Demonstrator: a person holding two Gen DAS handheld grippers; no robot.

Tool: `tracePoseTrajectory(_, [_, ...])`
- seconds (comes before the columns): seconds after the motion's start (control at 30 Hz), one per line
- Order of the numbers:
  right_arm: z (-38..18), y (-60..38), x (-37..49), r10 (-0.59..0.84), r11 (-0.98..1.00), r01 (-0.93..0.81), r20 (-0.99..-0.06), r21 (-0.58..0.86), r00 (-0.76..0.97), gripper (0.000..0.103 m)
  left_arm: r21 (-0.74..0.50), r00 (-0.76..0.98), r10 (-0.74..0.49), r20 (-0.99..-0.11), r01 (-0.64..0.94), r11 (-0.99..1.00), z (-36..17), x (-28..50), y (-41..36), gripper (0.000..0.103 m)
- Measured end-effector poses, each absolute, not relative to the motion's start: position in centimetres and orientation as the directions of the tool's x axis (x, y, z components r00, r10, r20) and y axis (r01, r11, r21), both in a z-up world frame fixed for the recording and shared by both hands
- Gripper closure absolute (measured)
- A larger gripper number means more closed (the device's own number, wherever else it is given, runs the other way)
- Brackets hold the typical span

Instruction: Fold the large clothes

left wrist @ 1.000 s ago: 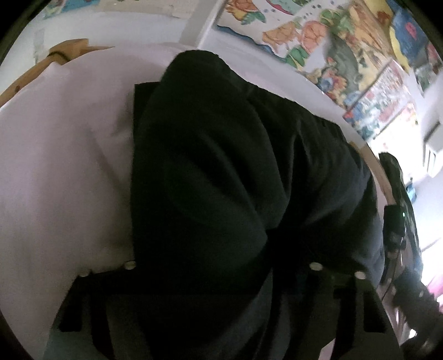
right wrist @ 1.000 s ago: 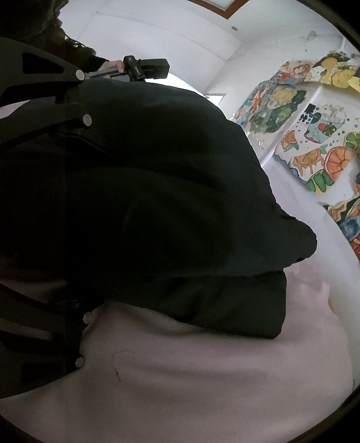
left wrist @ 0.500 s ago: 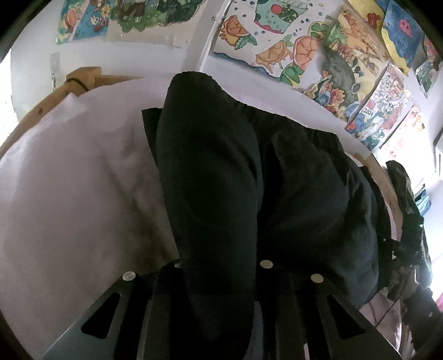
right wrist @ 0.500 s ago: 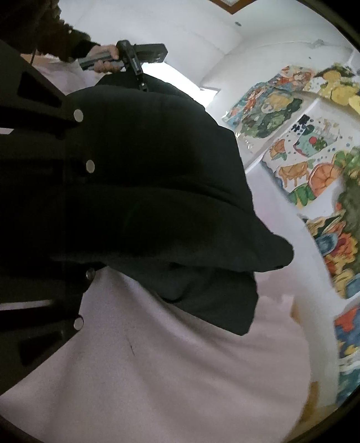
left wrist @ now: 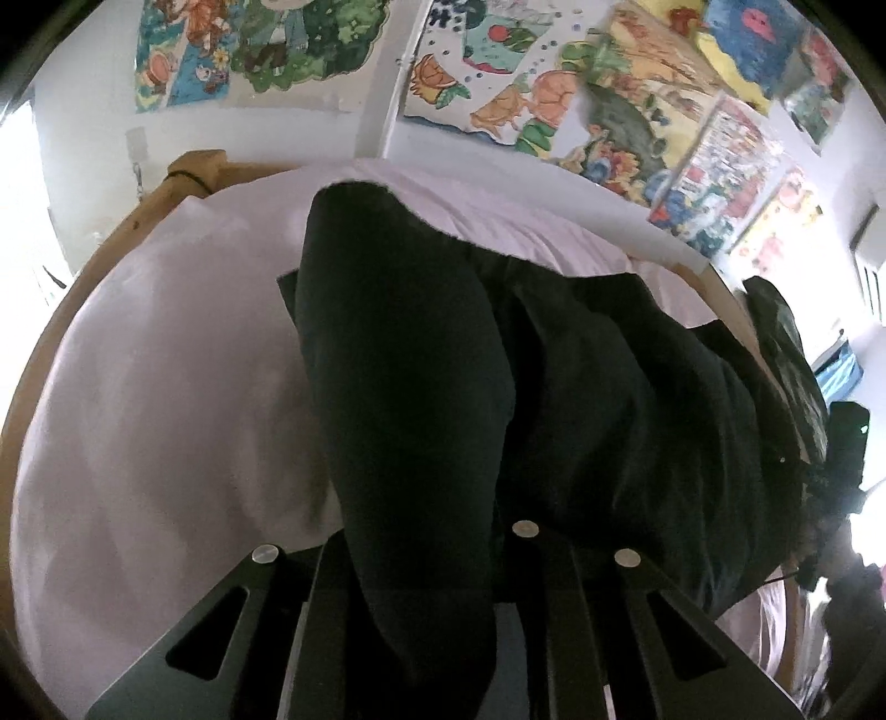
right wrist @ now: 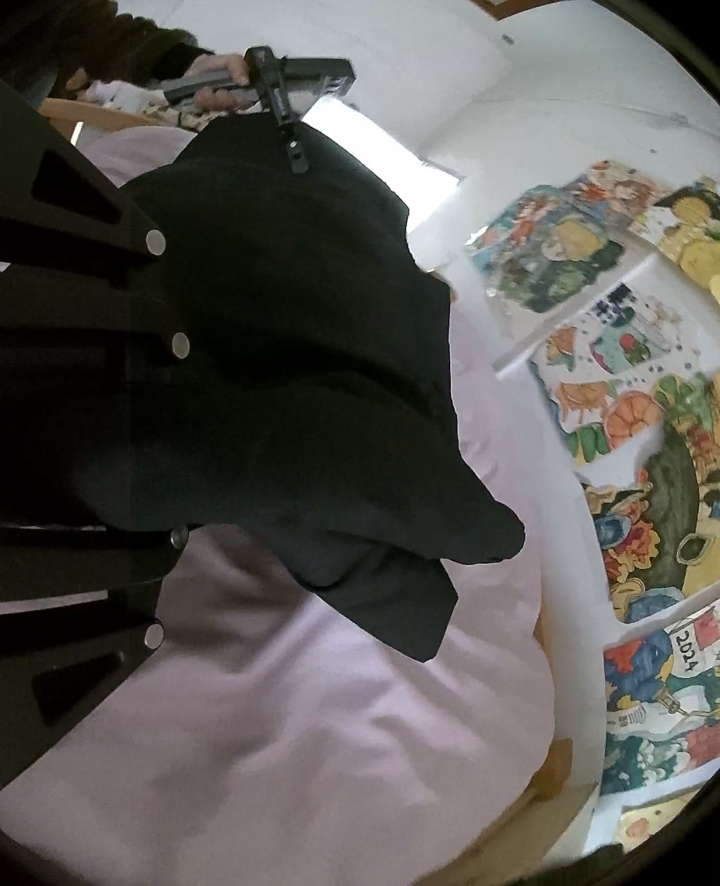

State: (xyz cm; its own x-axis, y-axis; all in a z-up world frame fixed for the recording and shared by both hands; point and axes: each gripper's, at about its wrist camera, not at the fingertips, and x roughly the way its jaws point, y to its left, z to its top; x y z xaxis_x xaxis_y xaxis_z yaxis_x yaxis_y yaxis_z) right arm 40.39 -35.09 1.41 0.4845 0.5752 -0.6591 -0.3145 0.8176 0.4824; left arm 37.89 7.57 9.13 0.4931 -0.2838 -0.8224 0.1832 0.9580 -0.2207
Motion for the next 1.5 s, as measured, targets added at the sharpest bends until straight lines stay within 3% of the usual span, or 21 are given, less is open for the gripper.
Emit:
tracePoseTrajectory(0.13, [3.4,-34.0,35.6,0.522,0.852,-0.32,-0.705,0.414,0.48,0.081,-0.153,0.499,-0.233,-0.835,0.197,0.968,9.9,33.2,6.3,0.093])
tracePoseTrajectory(0.33, [2.8,-33.5,30.6,0.508,0.862,-0.287,-0.711,0.419,0.487,0.081,-0.152,0.508,-0.221,-0.833,0.174,0.973,8.3,28.4,6.4,0.092])
tracePoseTrajectory(0.47, [1.0,-34.2,28.8,0.486,0.869,-0.209,-0.698,0.448,0.526,0.079,-0.214,0.533,-0.267,-0.803,0.16,0.964,7.0,27.6,7.4,0.092])
tracePoseTrajectory(0.57, [0.0,-34.3,28.5,0.444,0.888,-0.16,-0.715,0.431,0.54,0.075,-0.203,0.539,-0.255,-0.803,0.155,0.967,6.5,27.6,7.6,0.086])
tracePoseTrajectory(0.8, [-1.5,-35.3,27.4,0.398,0.896,-0.072,-0.722,0.437,0.567,0.062,-0.226,0.545,-0.201,-0.814,0.021,0.974,5.4,26.8,9.6,0.053])
tracePoseTrajectory(0.87, [-1.5,-35.3,27.0,0.374,0.909,-0.07,-0.731,0.41,0.571,0.055,-0.228,0.558,-0.186,-0.809,-0.007,0.974,5.7,26.3,10.1,0.047])
tracePoseTrajectory(0.93, [-1.3,-34.8,26.5,0.327,0.933,-0.073,-0.742,0.353,0.585,0.04,-0.224,0.575,-0.165,-0.801,-0.032,0.974,6.3,25.8,10.6,0.04])
tracePoseTrajectory(0.97, [-1.2,-34.6,26.1,0.308,0.941,-0.077,-0.742,0.328,0.595,0.035,-0.22,0.59,-0.15,-0.793,-0.048,0.974,6.7,25.3,10.7,0.039])
tracePoseTrajectory(1.03, [-1.1,-34.3,25.3,0.283,0.951,-0.087,-0.727,0.295,0.625,0.015,-0.21,0.612,-0.126,-0.781,-0.066,0.976,7.2,24.5,10.6,0.039])
tracePoseTrajectory(1.2, [-0.8,-33.5,23.3,0.238,0.967,-0.095,-0.698,0.238,0.675,0.003,-0.194,0.655,-0.079,-0.751,-0.105,0.975,7.8,21.6,10.3,0.038])
tracePoseTrajectory(1.23, [-0.8,-33.4,22.7,0.229,0.969,-0.093,-0.685,0.23,0.691,0.0,-0.188,0.663,-0.07,-0.746,-0.109,0.976,7.8,20.9,10.2,0.031])
tracePoseTrajectory(1.33, [-0.6,-32.8,20.9,0.199,0.974,-0.076,-0.643,0.214,0.74,0.0,-0.165,0.685,-0.045,-0.727,-0.111,0.98,7.5,19.3,9.4,0.016])
tracePoseTrajectory(1.5, [-0.4,-31.4,17.9,0.155,0.98,-0.05,-0.579,0.192,0.8,0.0,-0.124,0.736,-0.033,-0.676,-0.07,0.99,7.4,17.0,7.6,0.013])
